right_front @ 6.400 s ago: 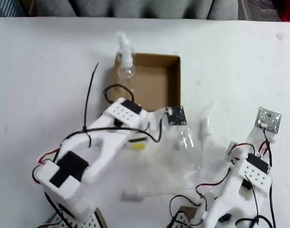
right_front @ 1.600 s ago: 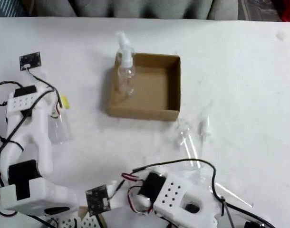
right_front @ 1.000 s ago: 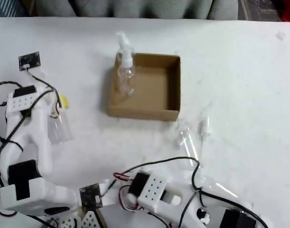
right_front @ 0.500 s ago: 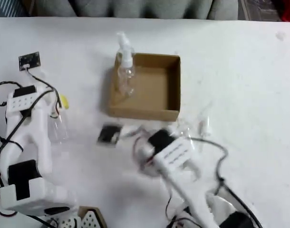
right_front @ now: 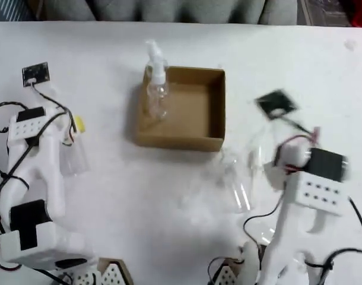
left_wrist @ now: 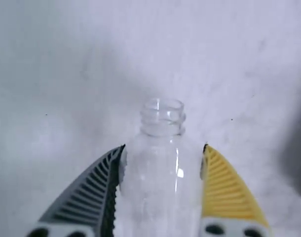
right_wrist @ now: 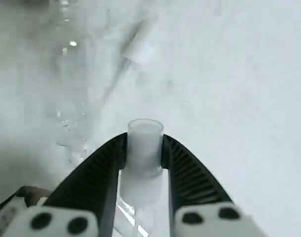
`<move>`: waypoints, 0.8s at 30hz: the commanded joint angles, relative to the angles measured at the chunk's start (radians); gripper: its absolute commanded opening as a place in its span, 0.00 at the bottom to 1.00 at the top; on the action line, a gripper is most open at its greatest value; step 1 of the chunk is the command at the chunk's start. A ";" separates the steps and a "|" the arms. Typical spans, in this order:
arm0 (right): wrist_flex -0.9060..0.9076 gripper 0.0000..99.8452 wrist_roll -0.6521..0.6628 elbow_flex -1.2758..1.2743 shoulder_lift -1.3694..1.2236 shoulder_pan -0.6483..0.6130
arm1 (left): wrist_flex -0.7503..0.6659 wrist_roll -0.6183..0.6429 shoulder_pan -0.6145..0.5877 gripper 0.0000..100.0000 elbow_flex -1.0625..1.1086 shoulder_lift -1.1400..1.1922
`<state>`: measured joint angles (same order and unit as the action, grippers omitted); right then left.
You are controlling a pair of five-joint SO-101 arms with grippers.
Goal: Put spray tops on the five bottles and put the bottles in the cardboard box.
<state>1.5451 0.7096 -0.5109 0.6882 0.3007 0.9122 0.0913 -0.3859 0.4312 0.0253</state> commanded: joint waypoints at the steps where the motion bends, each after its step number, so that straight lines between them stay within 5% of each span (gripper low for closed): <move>1: -0.028 0.02 -0.100 0.017 0.025 0.084 | -0.026 0.008 0.001 0.02 -0.018 -0.010; 10: -0.142 0.02 -0.414 -0.184 0.036 -0.251 | -0.020 0.011 0.012 0.02 -0.018 -0.015; 14: -0.254 0.02 -0.443 -0.276 0.036 -0.383 | 0.000 0.008 0.028 0.02 -0.023 -0.016; 24: -0.346 0.02 -0.450 -0.305 0.033 -0.456 | 0.041 0.006 0.188 0.02 0.081 -0.289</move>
<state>1.2413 0.2693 -0.8239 0.6958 -0.1181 0.9352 0.0913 -0.3000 0.4664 -0.0713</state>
